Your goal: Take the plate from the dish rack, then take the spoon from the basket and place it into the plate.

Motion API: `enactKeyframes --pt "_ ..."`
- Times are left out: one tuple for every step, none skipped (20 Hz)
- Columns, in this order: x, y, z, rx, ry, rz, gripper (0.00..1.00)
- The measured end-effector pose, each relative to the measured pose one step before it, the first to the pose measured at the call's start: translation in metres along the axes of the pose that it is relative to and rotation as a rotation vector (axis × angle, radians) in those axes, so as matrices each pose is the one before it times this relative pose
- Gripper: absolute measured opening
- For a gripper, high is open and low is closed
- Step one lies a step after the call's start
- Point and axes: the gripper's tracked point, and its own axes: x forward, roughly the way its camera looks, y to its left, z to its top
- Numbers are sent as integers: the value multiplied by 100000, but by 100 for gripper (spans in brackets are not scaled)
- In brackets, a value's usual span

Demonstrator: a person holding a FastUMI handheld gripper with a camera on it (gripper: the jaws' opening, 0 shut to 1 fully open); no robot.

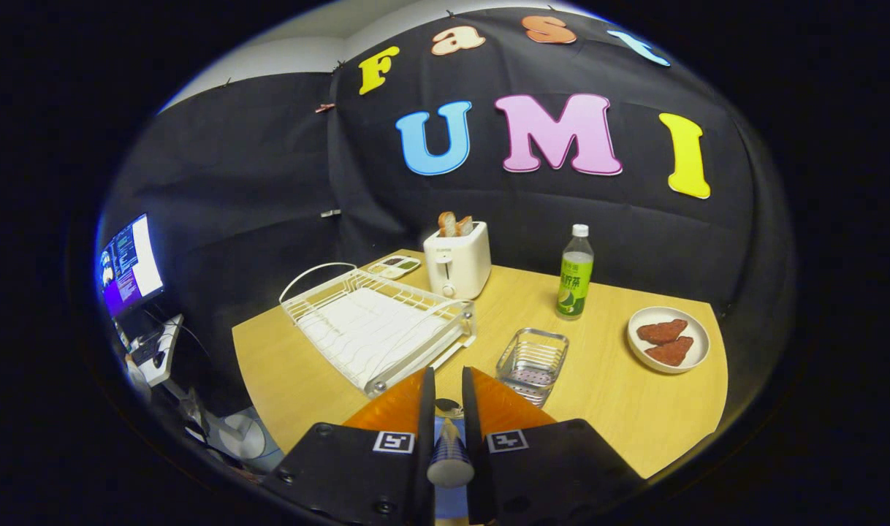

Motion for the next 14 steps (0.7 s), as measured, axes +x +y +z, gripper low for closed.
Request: enactKeyframes --pt "509 366 -882 -1536 1448 1126 21" --pt "550 325 -866 -1789 1653 1043 21" --pt "521 262 -933 -1365 2162 741 21" --pt "468 339 -929 -733 2489 976 21" --pt "466 302 -676 -1152 1533 778 21" --pt "233 -68 -274 -1553 387 -252 21" --pt "167 44 -275 -1063 352 -88 21" --pt "277 68 -543 -27 665 291 22" --pt "55 89 -445 163 726 -119 22" --pt "32 -122 -378 -312 808 -628 22" --pt "28 -168 -512 -617 842 -596 22" --pt "-29 -17 -427 -1 754 345 22" --pt "-115 -15 -427 14 716 -73 22" --pt "-173 -37 -450 65 918 3 22"
